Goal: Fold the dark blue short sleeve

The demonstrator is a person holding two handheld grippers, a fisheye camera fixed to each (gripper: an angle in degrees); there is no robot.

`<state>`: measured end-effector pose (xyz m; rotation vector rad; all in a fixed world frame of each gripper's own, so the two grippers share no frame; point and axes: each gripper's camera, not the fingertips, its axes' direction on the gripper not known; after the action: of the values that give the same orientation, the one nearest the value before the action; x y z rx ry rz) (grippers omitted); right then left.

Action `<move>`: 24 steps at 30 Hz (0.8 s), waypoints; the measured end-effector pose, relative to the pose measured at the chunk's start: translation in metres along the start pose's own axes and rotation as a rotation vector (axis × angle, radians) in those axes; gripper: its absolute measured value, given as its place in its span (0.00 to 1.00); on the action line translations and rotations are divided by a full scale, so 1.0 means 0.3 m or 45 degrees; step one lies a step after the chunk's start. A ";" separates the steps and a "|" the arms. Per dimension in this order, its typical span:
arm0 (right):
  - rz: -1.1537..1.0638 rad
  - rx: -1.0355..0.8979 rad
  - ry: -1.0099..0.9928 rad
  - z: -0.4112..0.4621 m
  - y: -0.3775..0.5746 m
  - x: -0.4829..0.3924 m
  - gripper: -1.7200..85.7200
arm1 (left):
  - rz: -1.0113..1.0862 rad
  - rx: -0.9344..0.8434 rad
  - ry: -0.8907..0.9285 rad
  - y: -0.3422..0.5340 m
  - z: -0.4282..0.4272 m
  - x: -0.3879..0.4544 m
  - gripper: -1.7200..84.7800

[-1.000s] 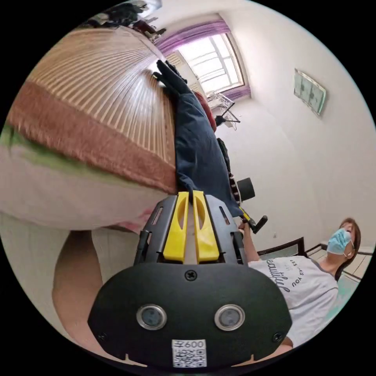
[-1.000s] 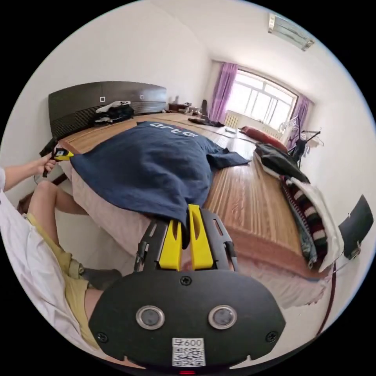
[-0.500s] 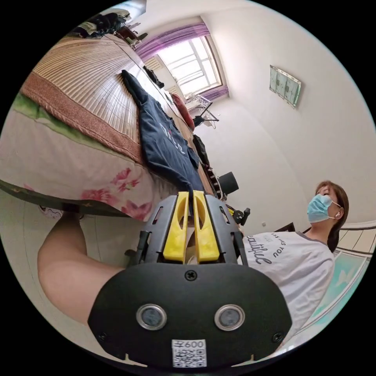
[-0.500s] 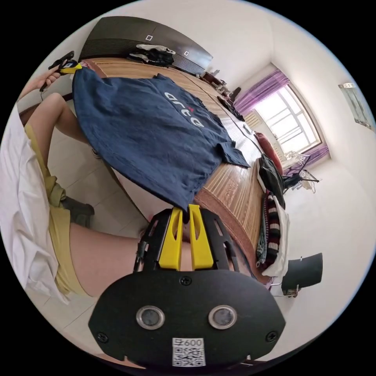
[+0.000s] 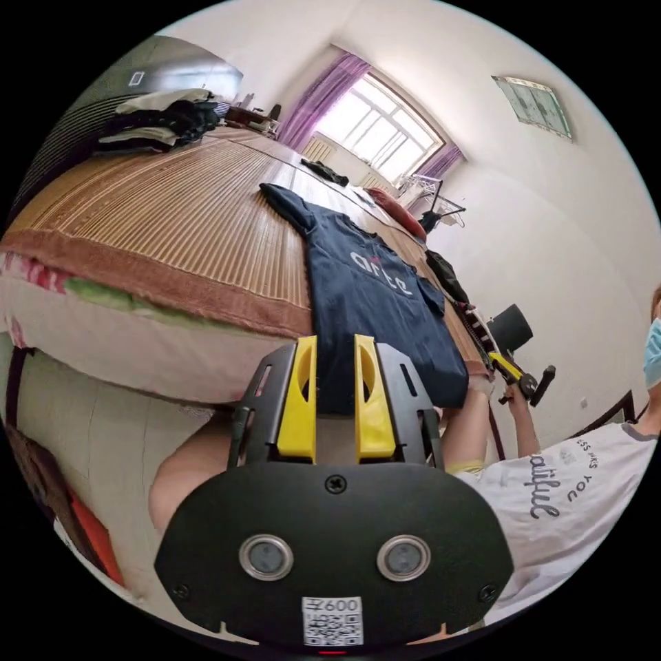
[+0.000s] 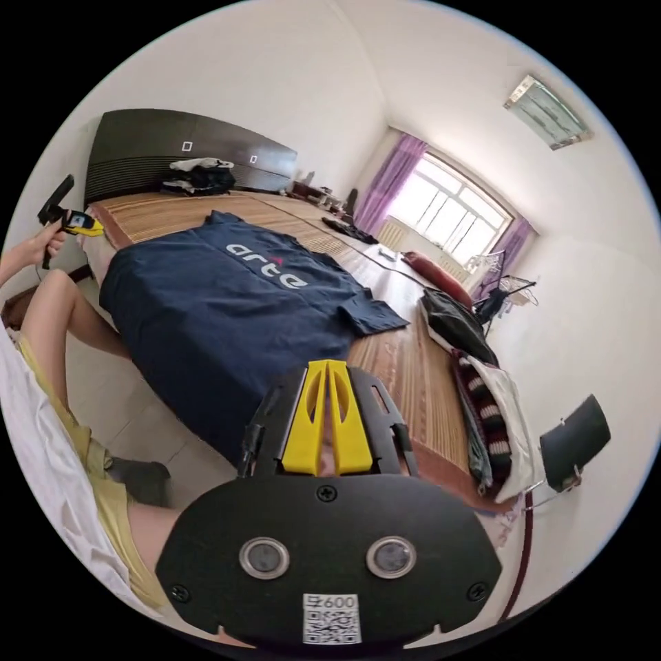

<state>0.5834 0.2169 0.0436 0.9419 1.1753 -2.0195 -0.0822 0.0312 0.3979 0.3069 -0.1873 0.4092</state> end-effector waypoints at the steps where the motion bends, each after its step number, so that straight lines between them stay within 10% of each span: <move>1: 0.132 0.015 -0.082 0.093 -0.084 0.052 0.01 | 0.049 -0.011 0.043 -0.077 0.062 0.040 0.10; 5: 0.498 0.164 -0.692 0.392 -0.259 0.284 0.01 | 0.041 -0.015 0.112 -0.307 0.227 0.099 0.08; 11: 0.318 -0.218 -0.201 0.746 -0.346 0.346 0.01 | -0.116 0.058 -0.088 -0.580 0.352 0.055 0.04; 21: 0.404 -0.271 -0.212 0.769 -0.420 0.392 0.01 | -0.239 0.186 -0.318 -1.054 0.455 -0.117 0.02; 24: 0.351 -0.275 -0.156 0.752 -0.459 0.366 0.01 | -0.272 -0.089 -0.432 -1.114 0.555 -0.142 0.02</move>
<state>0.3528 0.0557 0.0968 0.8116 1.1046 -1.6706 -0.0006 -0.3307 0.4585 0.3229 -0.4947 0.1359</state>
